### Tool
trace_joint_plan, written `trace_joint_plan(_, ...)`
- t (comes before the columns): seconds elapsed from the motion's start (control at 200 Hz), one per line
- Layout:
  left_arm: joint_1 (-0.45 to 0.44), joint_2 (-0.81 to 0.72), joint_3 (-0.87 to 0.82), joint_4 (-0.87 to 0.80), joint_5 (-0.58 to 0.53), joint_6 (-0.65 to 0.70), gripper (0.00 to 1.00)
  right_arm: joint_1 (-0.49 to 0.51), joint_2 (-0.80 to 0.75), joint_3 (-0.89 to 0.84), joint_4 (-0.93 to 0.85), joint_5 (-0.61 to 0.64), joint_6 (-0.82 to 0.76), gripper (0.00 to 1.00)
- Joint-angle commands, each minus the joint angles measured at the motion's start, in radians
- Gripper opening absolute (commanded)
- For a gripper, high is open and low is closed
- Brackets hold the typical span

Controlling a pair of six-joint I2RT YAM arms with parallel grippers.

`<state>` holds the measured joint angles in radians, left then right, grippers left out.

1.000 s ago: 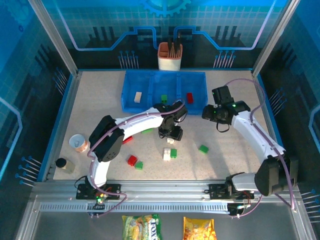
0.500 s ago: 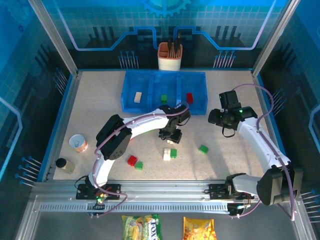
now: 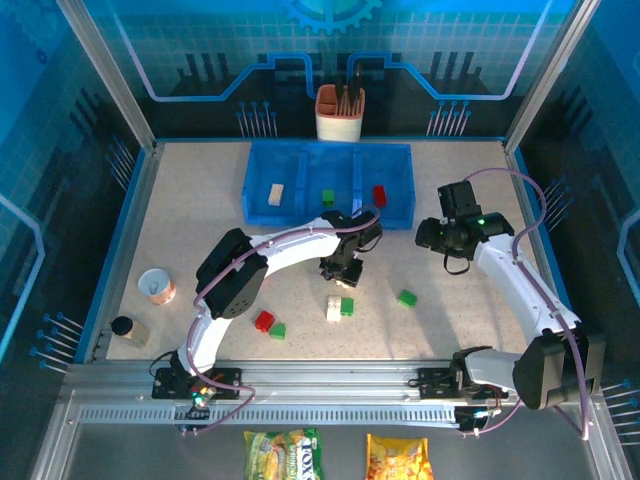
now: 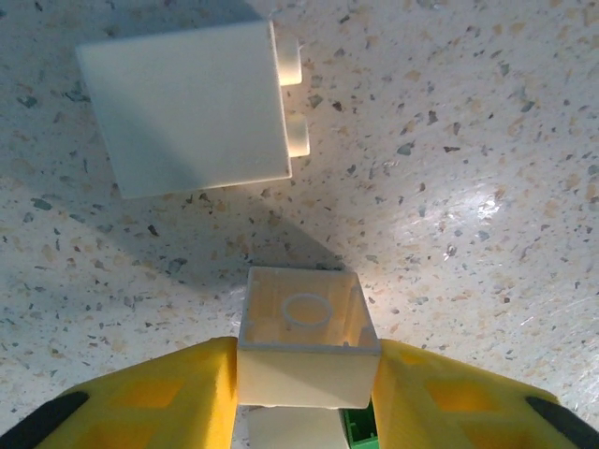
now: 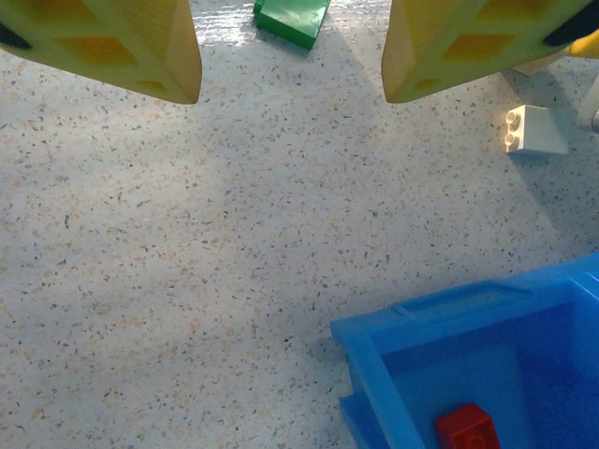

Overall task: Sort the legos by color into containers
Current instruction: Pick up the lego from the center of the table.

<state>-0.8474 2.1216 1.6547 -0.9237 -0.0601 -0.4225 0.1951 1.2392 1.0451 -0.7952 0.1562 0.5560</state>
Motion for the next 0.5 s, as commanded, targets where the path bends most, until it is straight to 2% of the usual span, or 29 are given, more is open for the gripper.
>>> trace_joint_plan(0.0,-0.007,0.003,0.028,-0.030,-0.010,0.013,0.40,-0.013,0.003,-0.011,-0.012,-0.015,-0.007,0.55)
trace_joint_plan(0.49,0.004,-0.063,0.005,-0.029,-0.040,0.027,0.38,-0.010,0.012,0.006,-0.018,-0.033,0.001,0.54)
